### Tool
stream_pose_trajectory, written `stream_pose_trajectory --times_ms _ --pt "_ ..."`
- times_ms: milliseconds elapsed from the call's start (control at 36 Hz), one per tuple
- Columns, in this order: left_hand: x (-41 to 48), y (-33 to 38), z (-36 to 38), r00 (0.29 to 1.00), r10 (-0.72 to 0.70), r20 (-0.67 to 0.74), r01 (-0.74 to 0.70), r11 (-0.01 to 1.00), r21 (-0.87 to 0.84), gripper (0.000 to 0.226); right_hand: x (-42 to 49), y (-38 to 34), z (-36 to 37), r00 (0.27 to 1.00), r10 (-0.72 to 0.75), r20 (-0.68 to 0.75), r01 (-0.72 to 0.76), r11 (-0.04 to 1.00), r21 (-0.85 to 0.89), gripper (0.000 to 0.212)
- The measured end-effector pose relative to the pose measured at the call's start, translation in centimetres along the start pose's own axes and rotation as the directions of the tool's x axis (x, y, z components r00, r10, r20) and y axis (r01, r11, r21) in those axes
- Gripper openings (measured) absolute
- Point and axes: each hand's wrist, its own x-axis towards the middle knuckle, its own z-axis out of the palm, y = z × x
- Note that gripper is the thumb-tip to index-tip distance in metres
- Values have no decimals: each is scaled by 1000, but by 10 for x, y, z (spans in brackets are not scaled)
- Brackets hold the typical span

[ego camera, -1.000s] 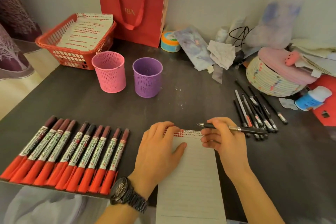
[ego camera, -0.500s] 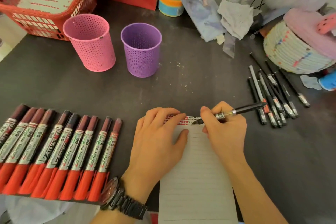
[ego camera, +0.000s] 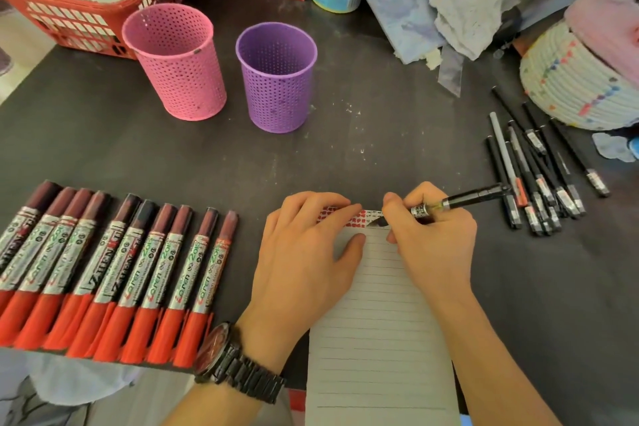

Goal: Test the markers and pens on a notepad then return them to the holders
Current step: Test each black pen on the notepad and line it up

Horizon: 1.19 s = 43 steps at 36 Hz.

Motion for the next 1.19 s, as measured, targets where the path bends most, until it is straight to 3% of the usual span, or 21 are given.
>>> stream_pose_trajectory --times_ms 1194 --pt "0 -2 0 1000 6 27 -6 1000 -1 39 0 -2 -3 1000 -8 29 7 999 32 33"
